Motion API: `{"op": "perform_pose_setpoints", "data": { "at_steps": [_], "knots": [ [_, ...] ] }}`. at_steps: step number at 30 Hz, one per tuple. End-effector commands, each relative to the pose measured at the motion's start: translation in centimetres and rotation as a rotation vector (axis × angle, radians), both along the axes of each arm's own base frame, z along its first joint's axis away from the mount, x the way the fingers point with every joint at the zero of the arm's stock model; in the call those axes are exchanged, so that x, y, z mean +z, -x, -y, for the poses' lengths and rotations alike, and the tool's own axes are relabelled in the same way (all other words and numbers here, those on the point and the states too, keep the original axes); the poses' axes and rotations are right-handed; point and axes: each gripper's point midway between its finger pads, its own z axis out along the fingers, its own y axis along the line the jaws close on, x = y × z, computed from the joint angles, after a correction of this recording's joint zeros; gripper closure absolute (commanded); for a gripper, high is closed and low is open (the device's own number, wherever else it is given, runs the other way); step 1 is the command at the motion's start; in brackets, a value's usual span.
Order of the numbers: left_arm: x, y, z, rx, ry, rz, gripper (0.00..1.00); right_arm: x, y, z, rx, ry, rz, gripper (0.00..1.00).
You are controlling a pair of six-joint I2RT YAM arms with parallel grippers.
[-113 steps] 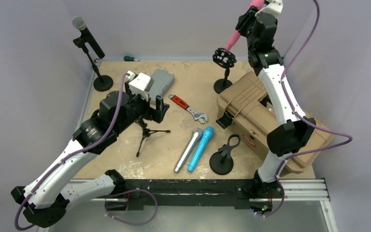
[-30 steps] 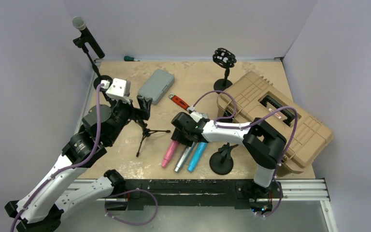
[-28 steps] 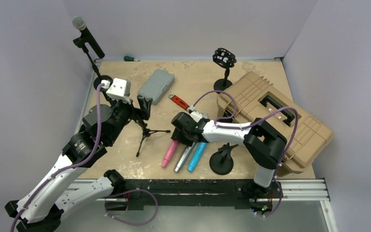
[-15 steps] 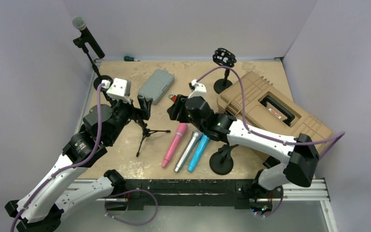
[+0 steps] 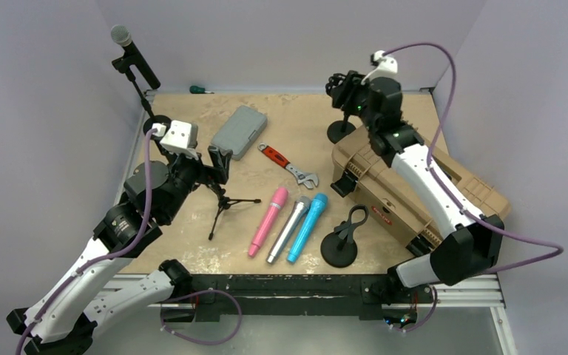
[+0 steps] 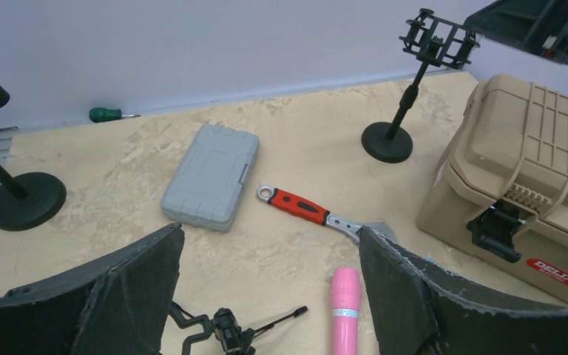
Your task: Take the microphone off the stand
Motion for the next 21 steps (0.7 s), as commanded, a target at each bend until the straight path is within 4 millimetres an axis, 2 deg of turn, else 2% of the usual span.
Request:
{"op": "perform_pose_setpoints", "data": {
  "at_steps": [1,7,9,12,16,19,20,21],
  "knots": [
    [1.2,-0.2,-0.1,0.009,0.042,0.037,0.14,5.9,-1.5,3.1,0.093,-0.062,0.125,0.48],
    [1.2,-0.1,0.0,0.004,0.046,0.036,0.15,5.8,-5.7,7.5,0.051,-0.058,0.094,0.41],
    [1.2,-0.1,0.1,0.002,0.047,0.036,0.14,4.1,-7.6,8.4,0.065,-0.062,0.041,0.41],
    [1.2,-0.1,0.1,0.002,0.048,0.035,0.15,2.6,-9.6,9.4,0.094,-0.078,-0.014,0.43],
    [1.1,-0.2,0.2,0.0,0.044,0.031,0.14,0.7,-11.4,10.0,0.134,-0.092,-0.086,0.51],
    [1.0,-0.3,0.3,-0.001,0.041,0.029,0.14,-0.5,-11.9,9.5,0.173,-0.087,-0.125,0.56],
    [1.0,-0.3,0.3,-0.001,0.041,0.029,0.14,-0.9,-12.2,10.9,0.153,-0.086,-0.138,0.58],
    [0.9,-0.3,0.3,-0.001,0.042,0.027,0.14,-1.4,-12.3,11.1,0.156,-0.083,-0.152,0.59]
  ]
}}
